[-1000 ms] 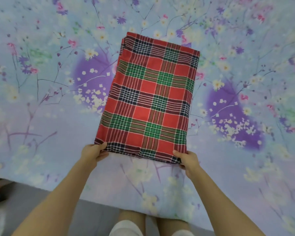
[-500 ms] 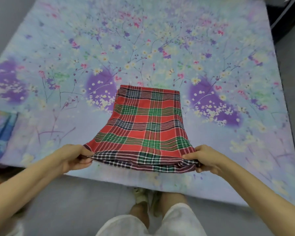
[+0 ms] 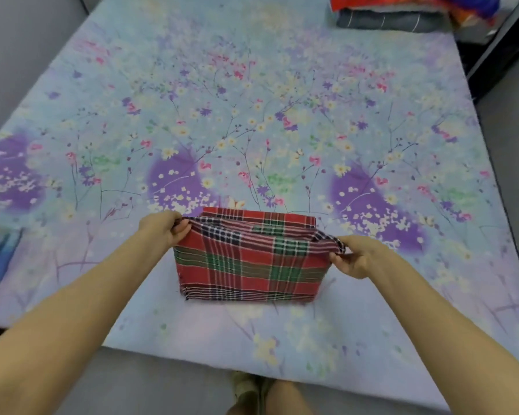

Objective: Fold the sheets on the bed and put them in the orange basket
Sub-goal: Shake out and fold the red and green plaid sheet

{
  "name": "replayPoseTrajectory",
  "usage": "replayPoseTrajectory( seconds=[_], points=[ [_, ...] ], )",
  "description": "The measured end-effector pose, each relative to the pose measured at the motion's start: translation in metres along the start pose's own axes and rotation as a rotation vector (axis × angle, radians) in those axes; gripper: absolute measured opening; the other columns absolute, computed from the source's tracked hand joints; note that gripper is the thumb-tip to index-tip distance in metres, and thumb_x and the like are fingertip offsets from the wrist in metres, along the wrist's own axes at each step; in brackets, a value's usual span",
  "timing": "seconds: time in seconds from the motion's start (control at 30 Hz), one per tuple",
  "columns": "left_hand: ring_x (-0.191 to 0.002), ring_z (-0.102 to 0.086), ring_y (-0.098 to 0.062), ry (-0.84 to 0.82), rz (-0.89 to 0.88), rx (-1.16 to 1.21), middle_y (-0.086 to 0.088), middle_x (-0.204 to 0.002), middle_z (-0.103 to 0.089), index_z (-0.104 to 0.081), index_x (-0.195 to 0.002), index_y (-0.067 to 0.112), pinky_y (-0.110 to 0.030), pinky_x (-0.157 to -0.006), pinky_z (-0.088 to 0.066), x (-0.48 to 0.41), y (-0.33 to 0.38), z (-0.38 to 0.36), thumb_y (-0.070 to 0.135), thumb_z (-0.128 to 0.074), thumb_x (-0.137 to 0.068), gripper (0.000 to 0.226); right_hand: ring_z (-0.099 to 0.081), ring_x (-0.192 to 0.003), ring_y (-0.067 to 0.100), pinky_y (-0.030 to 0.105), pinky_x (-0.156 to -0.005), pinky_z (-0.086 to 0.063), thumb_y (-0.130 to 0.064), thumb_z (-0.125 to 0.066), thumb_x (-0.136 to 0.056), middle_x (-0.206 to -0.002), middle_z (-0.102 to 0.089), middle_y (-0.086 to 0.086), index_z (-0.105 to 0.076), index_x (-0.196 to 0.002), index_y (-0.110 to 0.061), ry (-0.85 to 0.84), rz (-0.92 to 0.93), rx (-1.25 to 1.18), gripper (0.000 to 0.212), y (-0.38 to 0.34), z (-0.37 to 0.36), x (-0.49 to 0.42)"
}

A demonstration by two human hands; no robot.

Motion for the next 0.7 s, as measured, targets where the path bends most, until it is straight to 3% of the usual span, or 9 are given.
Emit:
replayPoseTrajectory(
  seconds=[0.1, 0.2, 0.27, 0.33, 0.43, 0.5, 0.57, 0.63, 0.7],
  points=[
    [-0.046, -0.05, -0.012, 0.037, 0.019, 0.104, -0.01, -0.073, -0.052, -0.049, -0.125, 0.001, -0.028, -0.071, -0.052, -0.041, 0.004, -0.022, -0.002, -0.046, -0.094, 0.031, -0.056, -0.042, 0.022, 0.022, -0.029, -0.044, -0.028, -0.058, -0.093, -0.071, -0.053, 0.013, -0.055, -0.088, -0.007, 0.001, 0.117, -0.031, 0.022, -0.044, -0.019, -0.025],
    [-0.041, -0.058, -0.014, 0.057, 0.025, 0.093, -0.012, -0.078, -0.056, -0.05, -0.116, 0.001, -0.03, -0.077, -0.053, -0.066, 0.002, -0.043, -0.003, -0.047, -0.094, 0.023, -0.053, -0.061, 0.019, 0.026, -0.048, -0.047, -0.058, -0.059, -0.082, -0.081, -0.055, 0.007, -0.053, -0.095, -0.013, -0.049, 0.252, 0.3, 0.047, -0.07, -0.037, -0.052],
    [-0.047, -0.062, -0.016, 0.041, 0.037, 0.058, -0.015, -0.088, -0.06, -0.053, -0.098, 0.001, -0.031, -0.08, -0.053, -0.075, -0.001, -0.059, -0.003, -0.049, -0.093, 0.008, -0.052, -0.082, 0.021, 0.033, -0.067, -0.041, -0.048, -0.069, -0.08, -0.097, -0.054, 0.005, -0.053, -0.106, -0.013, -0.06, 0.353, 0.484, 0.046, -0.075, -0.048, -0.073],
    [-0.062, -0.061, -0.018, 0.01, 0.036, 0.034, -0.014, -0.087, -0.059, -0.053, -0.092, 0.0, -0.034, -0.091, -0.051, -0.091, 0.0, -0.077, -0.003, -0.05, -0.093, 0.005, -0.053, -0.089, 0.022, 0.033, -0.075, -0.039, -0.031, -0.072, -0.082, -0.099, -0.058, 0.008, -0.057, -0.103, -0.007, 0.009, 0.447, 0.527, 0.035, -0.085, -0.054, -0.103],
    [-0.072, -0.058, -0.019, -0.016, 0.023, -0.045, -0.014, -0.081, -0.057, -0.056, -0.093, -0.002, -0.037, -0.099, -0.046, -0.116, -0.002, -0.094, -0.004, -0.05, -0.093, 0.006, -0.056, -0.075, 0.025, 0.032, -0.067, -0.045, -0.023, -0.066, -0.084, -0.077, -0.062, 0.009, -0.054, -0.067, -0.009, 0.205, 0.463, 0.628, 0.026, -0.097, -0.053, -0.148],
    [-0.087, -0.062, -0.025, -0.014, 0.011, -0.091, -0.02, -0.092, -0.061, -0.057, -0.084, -0.002, -0.035, -0.099, -0.046, -0.128, -0.005, -0.1, -0.004, -0.051, -0.092, 0.011, -0.053, -0.064, 0.025, 0.027, -0.056, -0.04, -0.019, -0.061, -0.082, -0.066, -0.054, 0.007, -0.046, -0.062, -0.01, 0.31, 0.419, 0.693, 0.027, -0.101, -0.048, -0.171],
    [-0.112, -0.056, -0.03, -0.018, -0.005, -0.148, -0.022, -0.109, -0.06, -0.058, -0.098, -0.007, -0.03, -0.097, -0.044, -0.146, -0.01, -0.103, -0.002, -0.052, -0.092, 0.01, -0.051, -0.063, 0.024, 0.026, -0.054, -0.038, -0.014, -0.057, -0.082, -0.068, -0.053, 0.008, -0.045, -0.063, -0.009, 0.351, 0.372, 0.699, 0.023, -0.101, -0.044, -0.198],
    [-0.121, -0.049, -0.031, -0.037, -0.046, -0.255, -0.022, -0.124, -0.054, -0.046, -0.127, -0.006, -0.03, -0.096, -0.042, -0.154, -0.015, -0.099, 0.003, -0.059, -0.09, 0.04, -0.053, -0.068, 0.027, 0.03, -0.06, -0.042, -0.013, -0.056, -0.083, -0.077, -0.056, 0.012, -0.045, -0.064, -0.009, 0.358, 0.331, 0.639, 0.022, -0.093, -0.037, -0.212],
    [-0.123, -0.047, -0.035, -0.005, -0.102, -0.471, -0.02, -0.138, -0.044, -0.029, -0.143, 0.002, -0.037, -0.098, -0.04, -0.155, -0.023, -0.085, 0.014, -0.066, -0.087, 0.069, -0.055, -0.072, 0.029, 0.036, -0.065, -0.045, -0.02, -0.059, -0.084, -0.08, -0.056, 0.014, -0.046, -0.064, -0.009, 0.368, 0.328, 0.583, 0.026, -0.083, -0.031, -0.223]
  ],
)
Point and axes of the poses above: each hand's wrist, its own x-axis away from the middle knuckle, its own z-axis out of the back of the hand, y = z × x, the point moved 5 cm from there along -x, towards the middle knuckle
